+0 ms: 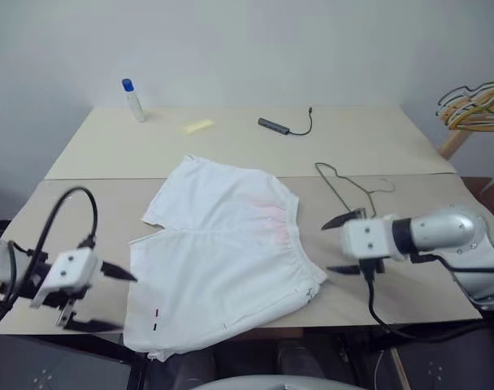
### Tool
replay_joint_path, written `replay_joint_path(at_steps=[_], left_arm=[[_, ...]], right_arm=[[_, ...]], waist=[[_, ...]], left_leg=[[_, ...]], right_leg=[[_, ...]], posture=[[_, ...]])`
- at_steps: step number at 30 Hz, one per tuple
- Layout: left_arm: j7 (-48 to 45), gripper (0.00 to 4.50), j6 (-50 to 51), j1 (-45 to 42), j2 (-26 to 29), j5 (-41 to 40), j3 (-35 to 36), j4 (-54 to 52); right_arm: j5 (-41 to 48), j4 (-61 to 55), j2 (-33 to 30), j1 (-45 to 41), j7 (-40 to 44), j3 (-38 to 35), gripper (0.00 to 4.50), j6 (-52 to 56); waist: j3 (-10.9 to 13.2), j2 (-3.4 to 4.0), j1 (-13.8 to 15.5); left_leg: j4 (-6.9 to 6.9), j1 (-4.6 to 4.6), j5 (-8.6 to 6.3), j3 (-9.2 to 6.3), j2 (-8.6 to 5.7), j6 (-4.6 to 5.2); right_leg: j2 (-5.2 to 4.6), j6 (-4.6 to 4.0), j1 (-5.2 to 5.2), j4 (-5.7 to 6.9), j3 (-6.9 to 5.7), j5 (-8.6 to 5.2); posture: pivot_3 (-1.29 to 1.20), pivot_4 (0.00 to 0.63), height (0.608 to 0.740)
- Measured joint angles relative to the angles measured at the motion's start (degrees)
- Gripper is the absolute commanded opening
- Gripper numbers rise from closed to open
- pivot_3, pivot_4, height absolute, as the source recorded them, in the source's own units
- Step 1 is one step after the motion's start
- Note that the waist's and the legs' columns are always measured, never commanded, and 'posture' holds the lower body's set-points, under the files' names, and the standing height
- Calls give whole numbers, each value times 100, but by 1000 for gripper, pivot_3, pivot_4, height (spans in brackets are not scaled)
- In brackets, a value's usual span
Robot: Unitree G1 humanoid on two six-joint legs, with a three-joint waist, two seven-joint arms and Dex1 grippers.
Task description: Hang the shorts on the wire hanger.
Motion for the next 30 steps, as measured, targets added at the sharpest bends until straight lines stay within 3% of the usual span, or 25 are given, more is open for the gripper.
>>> replay_joint_path(at_steps=[6, 10, 20, 30], left_arm=[[514, 4465, 633, -797, -826, -537, -54, -297], [808, 4465, 972, -1230, -1167, -576, -206, -477], [819, 4465, 1203, -1568, -1390, -667, -490, -751], [1025, 4465, 1380, -1388, -1456, -954, -460, -1218]], right_arm=[[210, 1167, 1054, -680, -1282, -358, 4500, 2216], [141, 2155, 1471, -1043, -2062, -426, 4500, 2775], [163, 3895, 1726, -1579, -2448, -434, 4500, 2599], [264, 4384, 1714, -1750, -1882, -343, 4500, 2296]], waist=[[-1, -1, -44], [-1, -1, -83], [-1, 0, -343], [-1, 1, -509]], left_leg=[[-1, -19, 0, -1, -2, 0], [-1, -28, 0, -2, -4, 0], [0, -39, 0, -9, -9, 1], [-1, -38, 0, -12, -9, 1]], right_leg=[[1, -13, -23, 6, 9, 9], [0, -14, -30, 7, 10, 11], [-3, -8, -35, 4, 9, 13], [-3, -7, -34, 6, 11, 13]], posture=[[-93, 0, 740], [-102, 0, 740], [-101, 0, 740], [-81, 0, 740]])
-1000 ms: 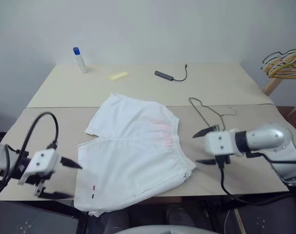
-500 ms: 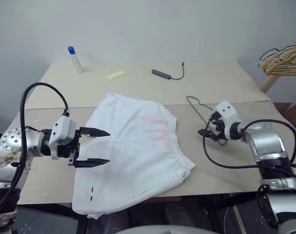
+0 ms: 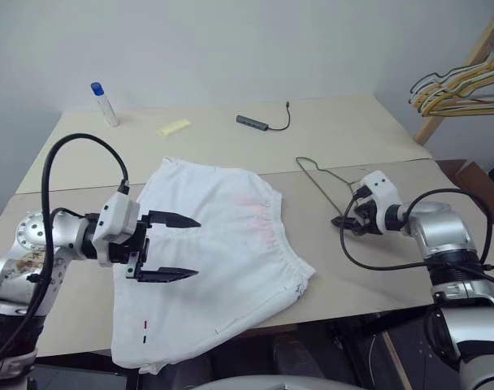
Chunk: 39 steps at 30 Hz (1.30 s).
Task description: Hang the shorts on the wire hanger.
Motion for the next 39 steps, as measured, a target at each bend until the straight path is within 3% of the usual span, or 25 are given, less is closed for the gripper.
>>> replay_joint_path(at_steps=[4, 7, 12, 13, 14, 19, 28, 34, 39], left_arm=[[64, 4465, -11, 51, -51, -7, 0, -159], [123, 4500, -13, 54, -67, -10, 1, -201], [219, 4500, -18, 21, -141, -9, 0, -201], [225, 4500, -18, 6, -145, -9, 0, -201], [229, 4500, -18, -13, -160, -9, 0, -201], [249, 4500, -72, -63, -252, 43, -15, -202], [985, 4500, -38, -397, -677, 541, -203, -119], [2746, 4500, 1250, -950, -1725, 392, -224, 101], [3384, 4500, 1888, -1119, -2190, 84, -216, 94]], right_arm=[[-25, 361, 1, -206, 52, 75, 4500, 147], [-144, 506, 1, -292, 63, 241, 3947, 172], [-341, 598, 0, -427, 62, 444, 2308, 200], [-356, 600, -4, -431, 70, 457, 2166, 200], [-376, 600, -14, -433, 80, 475, 1667, 200], [-586, 556, -65, -437, 88, 669, 83, 107], [-687, 408, -26, -335, -57, 640, 7, 78], [-195, -1237, 280, 347, -394, 58, 7, 459], [187, -2752, 448, 470, -736, -391, 7, 902]], waist=[[0, 0, 14], [-1, 1, 20], [-2, 0, 20], [-2, -1, 20], [-3, -1, 20], [-9, -8, 20], [-14, -16, 34], [-10, -9, 22], [-10, -9, 30]], left_leg=[[0, -1, 0, 0, -1, 0], [0, 1, 0, -1, 0, 0], [0, 9, 0, -3, 1, 0], [0, 9, 0, -3, 1, 0], [0, 9, 0, -3, 1, 0], [0, 23, 0, -4, 1, 0], [0, 49, 0, -14, 0, 0], [0, 31, -1, -24, -5, -1], [1, 19, -3, -33, -9, -5]], right_leg=[[-1, 0, 1, -1, -1, 0], [0, 0, 3, -2, -1, 0], [3, 0, 10, -1, -3, 0], [3, 0, 10, -1, -3, 0], [2, 0, 11, -2, -3, 0], [2, 1, 27, -5, -4, -1], [2, 4, 68, -13, -14, -3], [-3, 10, 49, -8, -8, -4], [-8, 12, 39, -7, -8, -3]], posture=[[-76, 0, 740], [-75, 0, 740], [-79, 0, 740], [-80, 0, 740], [-82, 0, 740], [-84, 0, 740], [-89, 0, 740], [-107, 0, 740], [-113, 0, 740]])
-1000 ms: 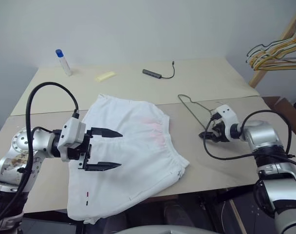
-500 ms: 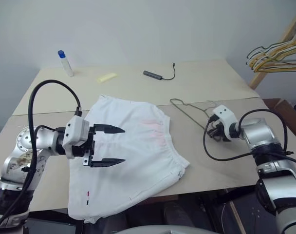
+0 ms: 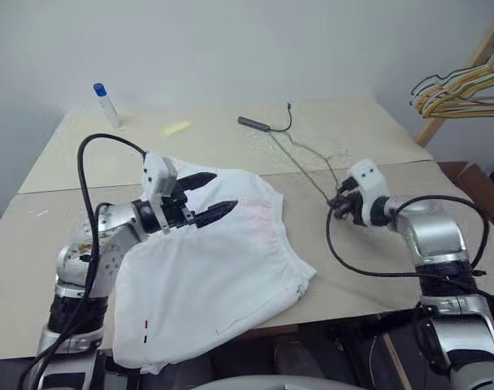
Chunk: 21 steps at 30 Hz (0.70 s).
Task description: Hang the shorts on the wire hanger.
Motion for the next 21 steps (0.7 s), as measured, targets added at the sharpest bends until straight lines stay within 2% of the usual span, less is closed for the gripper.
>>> replay_joint_path(at_steps=[5, 9, 11, 16, 21], left_arm=[[763, 4500, 698, -485, -685, -597, 163, 24], [2109, 4500, 1161, -1054, -1697, -1159, 695, 207], [2621, 4500, 1274, -1262, -1969, -1370, 801, 207], [3456, 4500, 1352, -1404, -2313, -1677, 1155, 271], [3917, 4500, 1380, -1652, -2335, -2071, 1565, 443]], right_arm=[[190, -1186, 181, 213, -229, -32, 7, -205], [196, -1801, 581, 585, -399, 232, 7, -912], [194, -1967, 729, 629, -472, 401, 7, -1204], [-18, -2041, 770, 742, -645, 611, 7, -1900], [-144, -2040, 826, 863, -742, 744, 7, -2266]], waist=[[0, -1, 59], [-1, -2, 84], [-1, -2, 66], [-1, -2, 57], [-1, -2, 50]], left_leg=[[3, -3, 0, 2, -2, 0], [5, -7, -1, 3, -3, -2], [7, -7, -3, 5, -5, -5], [6, -6, -3, 4, -6, -6], [6, -5, -3, 6, -9, -6]], right_leg=[[-1, 4, 2, -4, -6, 1], [-2, 9, 0, -7, -2, 3], [-2, 9, 0, -6, 3, 3], [-1, 8, 0, -7, 1, 4], [0, 8, 0, -8, 2, 4]], posture=[[-117, 0, 740], [-118, 0, 740], [-118, 0, 740], [-118, 0, 740], [-121, 0, 740]])
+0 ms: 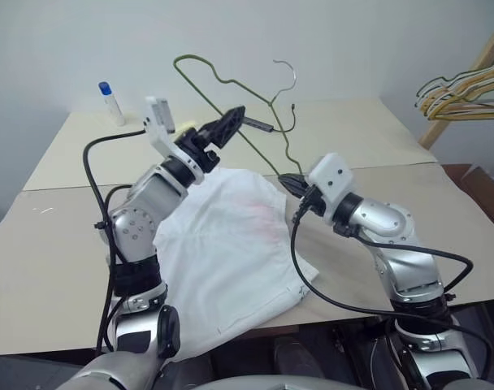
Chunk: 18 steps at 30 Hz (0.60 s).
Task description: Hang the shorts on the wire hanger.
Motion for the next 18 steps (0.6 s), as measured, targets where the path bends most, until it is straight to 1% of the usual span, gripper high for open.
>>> replay_joint_path(at_steps=[1, 4, 7, 8, 9, 11, 14, 16, 18], left_arm=[[17, 4500, -2, 0, 18, -56, 30, 4], [78, 3923, -16, -46, 25, -230, 158, 86], [136, 2972, -28, -126, 26, -356, 229, 162], [143, 2567, -30, -135, 27, -409, 238, 192], [168, 2308, -31, -135, 23, -450, 246, 231], [227, 1605, -36, -135, 5, -518, 258, 279], [248, 717, -48, -134, -22, -534, 243, 314], [275, 35, -67, -134, -53, -549, 230, 315], [289, 10, -81, -131, -100, -647, 212, 285]], right_arm=[[-27, 0, -1, 2, -7, 22, 7, -66], [-106, 0, -10, 21, -22, 56, 0, -231], [-202, 4, -32, 48, -33, 83, 0, -285], [-223, 5, -38, 54, -33, 84, 0, -295], [-246, 6, -39, 58, -33, 84, 0, -314], [-280, 6, -39, 67, -33, 86, 0, -356], [-323, 6, -39, 80, -33, 96, 0, -402], [-385, 6, -40, 88, -34, 104, 0, -418], [-431, 19, -40, 117, -55, 137, 0, -445]], waist=[[0, 0, -7], [0, 0, -15], [0, 0, -15], [0, 0, -16], [0, 0, -19], [0, 0, -24], [0, 0, -27], [0, 0, -27], [0, 0, -27]], left_leg=[[0, 0, 0, 0, 0, 0], [0, -1, 0, 0, -1, 0], [0, 0, 0, 1, -1, -1], [0, 0, 0, 1, -1, -1], [0, 0, 0, 1, -1, -1], [0, -1, 0, 1, -1, -1], [0, -1, 0, 1, -2, -1], [0, -1, 0, 1, -2, -1], [0, -1, 0, 1, -1, -1]], right_leg=[[0, 0, 0, -1, 0, 0], [-1, 0, 0, -3, 0, 0], [0, 0, 1, -2, -1, 0], [0, 0, 1, -3, -1, 0], [0, 0, 1, -3, -1, 0], [0, 0, 1, -5, 0, 0], [0, 0, 1, -5, 0, 0], [0, 0, 1, -5, 0, 0], [0, 0, 1, -6, -1, 0]], posture=[[-121, 0, 740], [-122, 0, 740], [-125, 0, 740], [-125, 0, 740], [-125, 0, 740], [-125, 0, 740], [-127, 0, 740], [-127, 0, 740], [-123, 0, 740]])
